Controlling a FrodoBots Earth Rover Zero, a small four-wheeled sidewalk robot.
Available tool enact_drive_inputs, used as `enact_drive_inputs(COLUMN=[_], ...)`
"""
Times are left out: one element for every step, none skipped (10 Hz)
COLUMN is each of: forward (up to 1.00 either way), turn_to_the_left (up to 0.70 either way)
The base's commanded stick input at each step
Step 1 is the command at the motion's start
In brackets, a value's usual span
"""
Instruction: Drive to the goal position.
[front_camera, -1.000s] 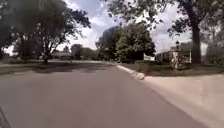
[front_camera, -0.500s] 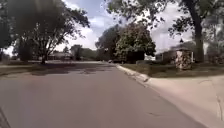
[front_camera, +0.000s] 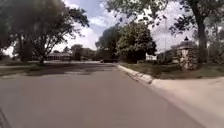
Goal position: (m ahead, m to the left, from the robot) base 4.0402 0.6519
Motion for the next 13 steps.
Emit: enact_drive_inputs(forward=[0.7,0.7,0.7,0.7,0.7,0.7,0.7,0.7,0.7,0.7,0.7,0.7,0.7], turn_to_the_left=[0.0,0.0,0.0,0.0,0.0,0.0,0.0,0.0,0.0,0.0,0.0,0.0,0.0])
